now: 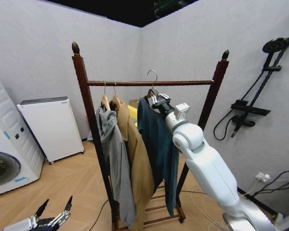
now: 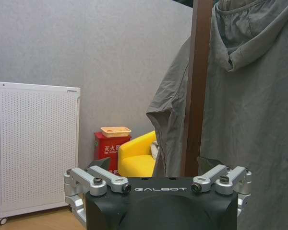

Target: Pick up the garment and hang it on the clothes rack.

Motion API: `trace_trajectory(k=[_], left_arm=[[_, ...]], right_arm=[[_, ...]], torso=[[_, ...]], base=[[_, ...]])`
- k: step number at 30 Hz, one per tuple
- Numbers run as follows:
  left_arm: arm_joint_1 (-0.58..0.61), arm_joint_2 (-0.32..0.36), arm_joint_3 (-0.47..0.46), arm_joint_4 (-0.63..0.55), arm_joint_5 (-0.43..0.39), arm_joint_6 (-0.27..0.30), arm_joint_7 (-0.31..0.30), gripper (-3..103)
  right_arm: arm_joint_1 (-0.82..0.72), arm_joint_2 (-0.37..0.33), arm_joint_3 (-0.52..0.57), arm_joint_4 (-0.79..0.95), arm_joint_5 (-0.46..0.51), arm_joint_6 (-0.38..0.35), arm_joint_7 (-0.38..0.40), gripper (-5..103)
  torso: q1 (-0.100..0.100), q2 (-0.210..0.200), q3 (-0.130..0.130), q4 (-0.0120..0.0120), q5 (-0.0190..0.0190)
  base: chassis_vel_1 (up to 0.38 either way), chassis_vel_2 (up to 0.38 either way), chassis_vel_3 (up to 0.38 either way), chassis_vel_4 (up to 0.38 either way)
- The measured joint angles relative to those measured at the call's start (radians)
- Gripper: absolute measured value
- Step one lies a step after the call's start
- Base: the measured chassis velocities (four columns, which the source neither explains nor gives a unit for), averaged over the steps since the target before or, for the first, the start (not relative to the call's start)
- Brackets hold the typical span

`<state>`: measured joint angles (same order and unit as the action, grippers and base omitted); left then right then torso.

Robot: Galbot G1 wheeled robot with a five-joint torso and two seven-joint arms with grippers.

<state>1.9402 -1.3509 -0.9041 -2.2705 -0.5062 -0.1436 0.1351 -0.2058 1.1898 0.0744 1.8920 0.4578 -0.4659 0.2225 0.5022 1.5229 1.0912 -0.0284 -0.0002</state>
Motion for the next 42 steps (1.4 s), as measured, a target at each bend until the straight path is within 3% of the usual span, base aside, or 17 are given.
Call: trace_trajectory(k=[6,23,25,26,28,29,31,32,33,34,35,36,38,40,41,42], left_arm=[[0.0,0.0,0.0,0.0,0.0,0.0,0.0,100],[0.0,0.0,0.0,0.0,0.0,0.0,0.0,100],[0.0,0.0,0.0,0.0,0.0,0.0,0.0,100],[0.0,0.0,0.0,0.0,0.0,0.0,0.0,100],[0.0,0.0,0.0,0.0,0.0,0.0,0.0,100],[0.0,0.0,0.0,0.0,0.0,0.0,0.0,100],[0.0,0.0,0.0,0.0,0.0,0.0,0.0,100],[0.0,0.0,0.0,0.0,0.0,0.0,0.0,100],[0.0,0.0,0.0,0.0,0.0,0.0,0.0,100],[0.0,0.0,0.0,0.0,0.0,0.0,0.0,100],[0.0,0.0,0.0,0.0,0.0,0.0,0.0,100],[0.0,0.0,0.0,0.0,0.0,0.0,0.0,100],[0.0,0.0,0.0,0.0,0.0,0.0,0.0,100],[0.0,0.0,0.0,0.0,0.0,0.0,0.0,100],[0.0,0.0,0.0,0.0,0.0,0.0,0.0,100],[0.0,0.0,0.0,0.0,0.0,0.0,0.0,100]], right_arm=[[-0.005,0.044,-0.028,-0.031,0.009,-0.044,0.024,9],[-0.044,0.052,-0.042,-0.067,0.011,-0.014,-0.002,9],[-0.056,0.041,-0.04,-0.053,0.02,0.001,-0.012,14],[-0.062,0.037,-0.038,-0.043,0.024,0.006,-0.012,24],[-0.073,0.03,-0.033,-0.029,0.032,0.011,-0.012,24],[-0.089,0.02,-0.024,-0.01,0.04,0.012,-0.012,35],[-0.118,0.003,-0.01,0.019,0.046,0.01,-0.011,35],[-0.148,-0.016,0.001,0.047,0.05,0.008,-0.01,46],[-0.148,-0.016,0.001,0.047,0.05,0.008,-0.01,46],[-0.193,-0.044,0.018,0.088,0.058,0.001,-0.002,46],[-0.225,-0.066,0.031,0.12,0.067,-0.005,0.006,57],[-0.225,-0.066,0.031,0.12,0.067,-0.005,0.006,57],[-0.305,-0.112,0.079,0.184,0.083,-0.014,0.02,68],[-0.331,-0.123,0.097,0.2,0.083,-0.017,0.021,68],[-0.38,-0.139,0.131,0.228,0.082,-0.021,0.021,79],[-0.43,-0.148,0.165,0.249,0.076,-0.024,0.022,79]], torso=[[0.0,0.0,0.0,-0.0004,0.0],[0.0,0.0,0.0,-0.0005,0.0],[0.0,0.0,0.0,-0.0005,0.0003],[0.0,0.0,0.0,-0.0003,0.0003],[0.0,0.0,0.0,-0.0004,0.0],[0.0,0.0,0.0,0.0,0.0002],[0.0,0.0,0.0,-0.0001,0.0003],[0.0,0.0,0.0,-0.0002,0.0002],[0.0,0.0,0.0,-0.0002,0.0002],[0.0,0.0,0.0,-0.0006,0.0005],[0.0,0.0,0.0,-0.0006,0.0006],[0.0,0.0,0.0,-0.0006,0.0006],[0.0,0.0,0.0,-0.0004,0.0003],[0.0,0.0,0.0,-0.0003,0.0003],[0.0,0.0,0.0,-0.0004,0.0005],[0.0,0.0,0.0,-0.0005,0.0002]], base=[[0.0,0.0,0.0,0.0],[0.0,0.0,0.0,0.0],[0.0,0.0,0.0,0.0],[0.0,0.0,0.0,0.0],[0.0,0.0,0.0,0.0],[0.0,0.0,0.0,0.0],[0.0,0.0,0.0,0.0],[0.0,0.0,0.0,0.0],[0.0,0.0,0.0,0.0],[0.0,0.0,0.0,0.0],[0.0,0.0,0.0,0.0],[0.0,0.0,0.0,0.0],[0.0,0.0,0.0,0.0],[0.0,0.0,0.0,0.0],[0.0,0.0,0.0,0.0],[0.0,0.0,0.0,0.0]])
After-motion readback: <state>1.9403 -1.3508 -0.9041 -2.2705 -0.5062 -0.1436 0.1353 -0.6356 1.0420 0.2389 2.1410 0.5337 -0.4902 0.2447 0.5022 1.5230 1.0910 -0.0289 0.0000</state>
